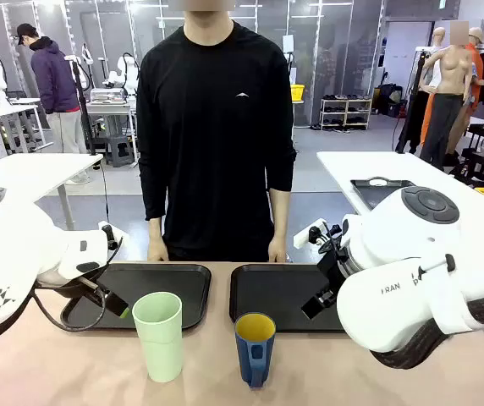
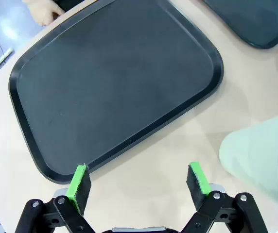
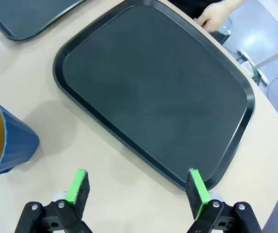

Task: Sort and store the cups by type.
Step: Pick up the Reusable plastic cup.

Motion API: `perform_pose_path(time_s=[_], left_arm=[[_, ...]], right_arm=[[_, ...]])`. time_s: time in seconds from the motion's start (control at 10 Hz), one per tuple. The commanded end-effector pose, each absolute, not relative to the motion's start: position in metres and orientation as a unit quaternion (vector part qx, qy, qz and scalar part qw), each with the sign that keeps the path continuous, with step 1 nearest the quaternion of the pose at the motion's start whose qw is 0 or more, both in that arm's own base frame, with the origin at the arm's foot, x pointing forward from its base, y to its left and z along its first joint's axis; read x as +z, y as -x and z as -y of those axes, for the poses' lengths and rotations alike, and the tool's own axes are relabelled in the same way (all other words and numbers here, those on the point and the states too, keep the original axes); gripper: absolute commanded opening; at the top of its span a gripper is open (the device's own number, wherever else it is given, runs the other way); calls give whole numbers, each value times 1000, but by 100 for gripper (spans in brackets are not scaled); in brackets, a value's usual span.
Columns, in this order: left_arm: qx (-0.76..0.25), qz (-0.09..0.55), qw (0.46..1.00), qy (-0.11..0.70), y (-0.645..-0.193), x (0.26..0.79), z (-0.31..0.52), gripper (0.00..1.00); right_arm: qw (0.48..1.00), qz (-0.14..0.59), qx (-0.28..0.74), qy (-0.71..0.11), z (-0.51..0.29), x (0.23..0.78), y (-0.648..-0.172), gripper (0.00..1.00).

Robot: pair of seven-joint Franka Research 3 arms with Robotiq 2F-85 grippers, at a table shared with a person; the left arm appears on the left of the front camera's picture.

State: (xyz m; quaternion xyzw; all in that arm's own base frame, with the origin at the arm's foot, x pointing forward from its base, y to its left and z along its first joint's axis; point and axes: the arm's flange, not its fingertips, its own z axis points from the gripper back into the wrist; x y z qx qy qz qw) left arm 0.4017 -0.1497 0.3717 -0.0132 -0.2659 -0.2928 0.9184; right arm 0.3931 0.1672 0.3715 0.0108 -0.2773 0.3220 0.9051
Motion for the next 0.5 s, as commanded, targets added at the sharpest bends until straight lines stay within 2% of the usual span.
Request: perform_pose_path(time_s=[0.0,0.4], left_arm=[[-293,266,918,13,-402,372,150,100],[-293,266,918,13,-402,372,150,100]], right_arm=[[905,277,322,-11,-167,371,-393,100],[905,277,322,-11,-167,371,-393,100]])
